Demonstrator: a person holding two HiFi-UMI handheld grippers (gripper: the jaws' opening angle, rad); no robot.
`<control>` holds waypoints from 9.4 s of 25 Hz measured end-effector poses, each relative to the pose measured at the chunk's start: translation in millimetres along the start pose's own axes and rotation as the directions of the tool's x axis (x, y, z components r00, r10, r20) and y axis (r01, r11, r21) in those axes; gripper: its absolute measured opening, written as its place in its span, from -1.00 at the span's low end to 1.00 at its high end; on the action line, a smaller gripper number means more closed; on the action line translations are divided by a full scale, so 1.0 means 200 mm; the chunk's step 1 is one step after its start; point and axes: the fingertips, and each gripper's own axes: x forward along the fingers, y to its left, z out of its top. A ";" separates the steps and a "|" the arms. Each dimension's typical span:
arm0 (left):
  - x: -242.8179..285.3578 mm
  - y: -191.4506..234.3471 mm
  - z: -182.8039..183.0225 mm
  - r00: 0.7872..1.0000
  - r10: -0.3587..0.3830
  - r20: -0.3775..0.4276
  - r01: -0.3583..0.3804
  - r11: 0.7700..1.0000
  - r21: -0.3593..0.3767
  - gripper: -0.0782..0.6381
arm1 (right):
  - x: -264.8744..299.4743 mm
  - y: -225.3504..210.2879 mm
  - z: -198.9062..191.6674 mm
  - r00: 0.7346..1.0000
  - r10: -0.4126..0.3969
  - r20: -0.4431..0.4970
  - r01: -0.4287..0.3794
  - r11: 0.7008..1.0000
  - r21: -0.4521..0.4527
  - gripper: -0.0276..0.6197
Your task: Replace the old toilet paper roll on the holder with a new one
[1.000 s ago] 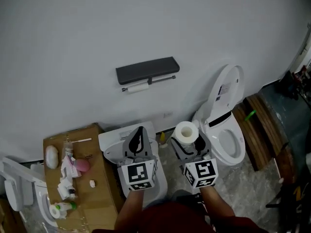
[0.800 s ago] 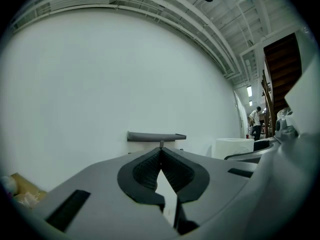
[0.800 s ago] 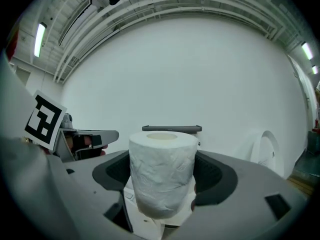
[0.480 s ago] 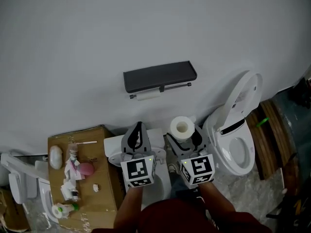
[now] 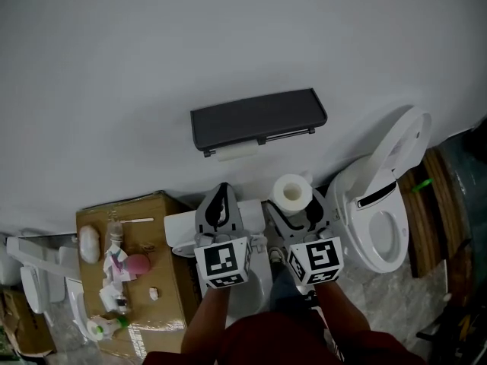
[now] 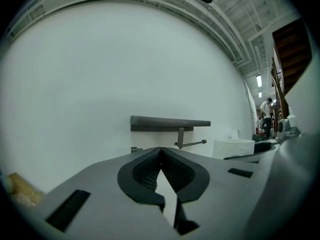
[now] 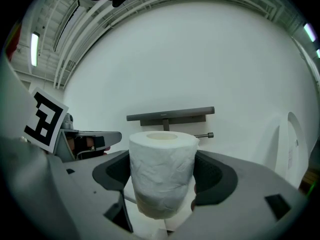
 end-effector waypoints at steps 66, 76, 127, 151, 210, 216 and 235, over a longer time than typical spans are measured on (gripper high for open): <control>-0.12 0.86 -0.05 0.956 0.265 0.127 -0.191 0.889 -0.415 -0.21 | 0.34 0.49 -0.14 0.970 0.231 -0.082 -0.231 0.973 0.008 0.27; -0.26 0.80 -0.05 0.927 0.375 0.024 -0.373 0.911 0.175 -0.22 | 0.37 0.63 -0.14 0.953 0.288 -0.095 -0.286 0.958 0.035 0.27; -0.17 0.57 -0.16 0.947 0.320 -0.024 -0.316 0.943 0.109 -0.22 | 0.81 0.05 -0.01 0.947 -0.013 0.322 -0.314 0.186 0.931 0.27; -0.18 0.46 -0.10 0.960 0.279 0.002 -0.278 0.956 0.099 -0.22 | 0.50 0.11 -0.05 0.938 0.036 0.344 -0.345 0.161 0.924 0.27; -0.51 0.02 -0.01 0.995 0.079 0.053 -0.084 0.992 0.092 -0.22 | -0.30 0.23 0.09 0.990 -0.058 0.130 0.046 0.995 0.094 -0.86; -0.52 0.02 -0.06 0.997 0.080 0.021 -0.082 0.990 0.119 -0.22 | -0.30 0.22 0.10 0.990 -0.072 0.122 0.067 0.997 0.041 -0.86; -0.53 0.00 -0.06 0.997 0.072 0.031 -0.075 0.990 0.117 -0.22 | -0.30 0.22 0.10 0.989 -0.069 0.129 0.061 0.996 0.062 -0.86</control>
